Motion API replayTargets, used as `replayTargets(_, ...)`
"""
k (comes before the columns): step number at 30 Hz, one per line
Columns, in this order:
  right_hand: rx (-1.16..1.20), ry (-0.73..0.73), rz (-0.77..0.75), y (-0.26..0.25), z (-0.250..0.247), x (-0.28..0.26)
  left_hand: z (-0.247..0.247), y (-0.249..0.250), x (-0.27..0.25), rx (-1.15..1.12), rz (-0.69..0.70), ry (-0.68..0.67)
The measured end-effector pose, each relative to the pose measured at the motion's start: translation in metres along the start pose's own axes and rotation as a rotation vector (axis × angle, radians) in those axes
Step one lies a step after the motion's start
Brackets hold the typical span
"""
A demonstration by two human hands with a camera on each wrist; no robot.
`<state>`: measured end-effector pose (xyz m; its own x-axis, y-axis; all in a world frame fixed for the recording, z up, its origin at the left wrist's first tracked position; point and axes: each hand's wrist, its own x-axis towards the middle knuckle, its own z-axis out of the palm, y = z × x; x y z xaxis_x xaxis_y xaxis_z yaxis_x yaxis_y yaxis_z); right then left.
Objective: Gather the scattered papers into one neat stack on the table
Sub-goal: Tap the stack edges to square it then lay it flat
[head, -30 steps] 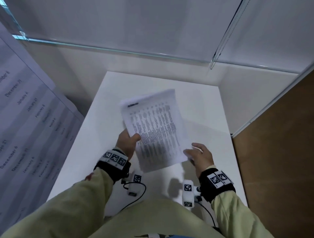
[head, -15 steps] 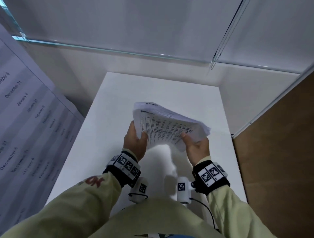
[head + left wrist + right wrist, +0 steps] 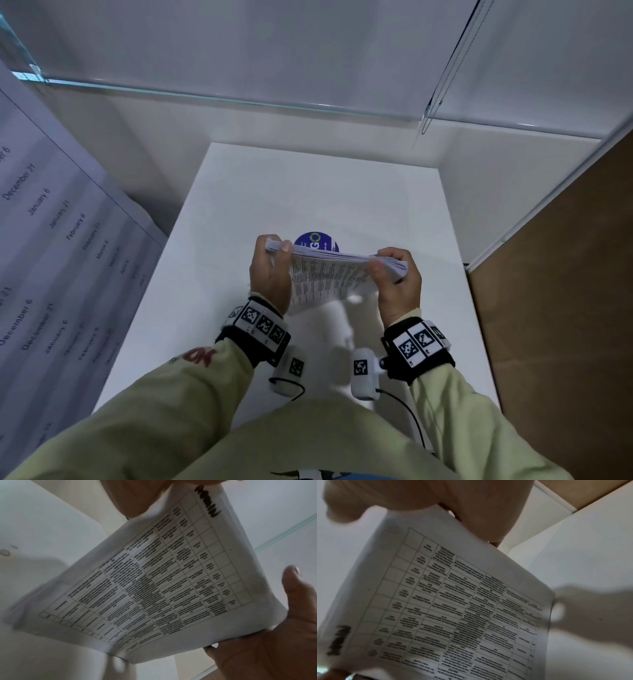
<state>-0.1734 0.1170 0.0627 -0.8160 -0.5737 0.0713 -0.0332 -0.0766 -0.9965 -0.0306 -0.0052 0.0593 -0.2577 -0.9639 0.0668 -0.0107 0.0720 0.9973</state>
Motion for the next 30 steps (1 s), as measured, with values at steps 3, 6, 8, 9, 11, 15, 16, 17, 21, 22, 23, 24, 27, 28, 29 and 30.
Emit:
replayTargets(3,-0.031,0.061,-0.006,-0.001,0.004,0.004,0.008,0.006,0.002,0.029,-0.071,0.071)
replayTargets(6,-0.049,0.087,0.027,-0.003,0.007,0.008,0.012,0.01,0.004,0.051,-0.11,0.091)
replayTargets(8,-0.035,0.101,0.036,-0.006,0.009,0.012,0.015,0.014,0.005,0.055,-0.135,0.103)
replayTargets(9,-0.026,0.093,0.016,-0.009,0.009,0.014,0.016,0.016,0.006,0.044,-0.16,0.118)
replayTargets(11,-0.048,0.018,-0.034,-0.011,0.007,0.018,0.016,0.023,0.011,0.015,-0.231,0.143)
replayTargets(15,-0.23,-0.194,-0.034,-0.013,-0.002,0.028,0.005,0.023,0.025,0.031,-0.363,0.05)
replayTargets(16,-0.275,-0.228,-0.035,-0.015,-0.003,0.03,0.002,0.019,0.027,0.035,-0.365,-0.001)
replayTargets(17,-0.32,-0.254,-0.046,-0.018,-0.003,0.031,-0.003,0.017,0.028,0.076,-0.332,-0.049)
replayTargets(21,-0.529,-0.351,-0.123,-0.03,-0.001,0.033,-0.022,0.029,0.021,0.663,0.211,-0.145)
replayTargets(22,-0.588,-0.374,-0.143,-0.035,0.0,0.033,-0.021,0.038,0.019,0.831,0.368,-0.264)
replayTargets(23,-0.64,-0.408,-0.167,-0.04,0.003,0.032,-0.017,0.049,0.015,0.956,0.446,-0.402)
replayTargets(24,-0.681,-0.452,-0.188,-0.046,0.007,0.032,-0.011,0.052,0.014,1.03,0.467,-0.519)
replayTargets(27,-0.735,-0.539,-0.234,-0.058,0.018,0.027,-0.004,0.048,0.012,1.039,0.437,-0.606)
replayTargets(28,-0.737,-0.539,-0.248,-0.06,0.021,0.025,-0.006,0.044,0.012,0.963,0.416,-0.603)
replayTargets(29,-0.749,-0.526,-0.255,-0.058,0.021,0.023,-0.011,0.038,0.014,0.864,0.399,-0.603)
replayTargets(30,-0.801,-0.502,-0.241,-0.053,0.019,0.023,-0.017,0.032,0.015,0.779,0.375,-0.6)
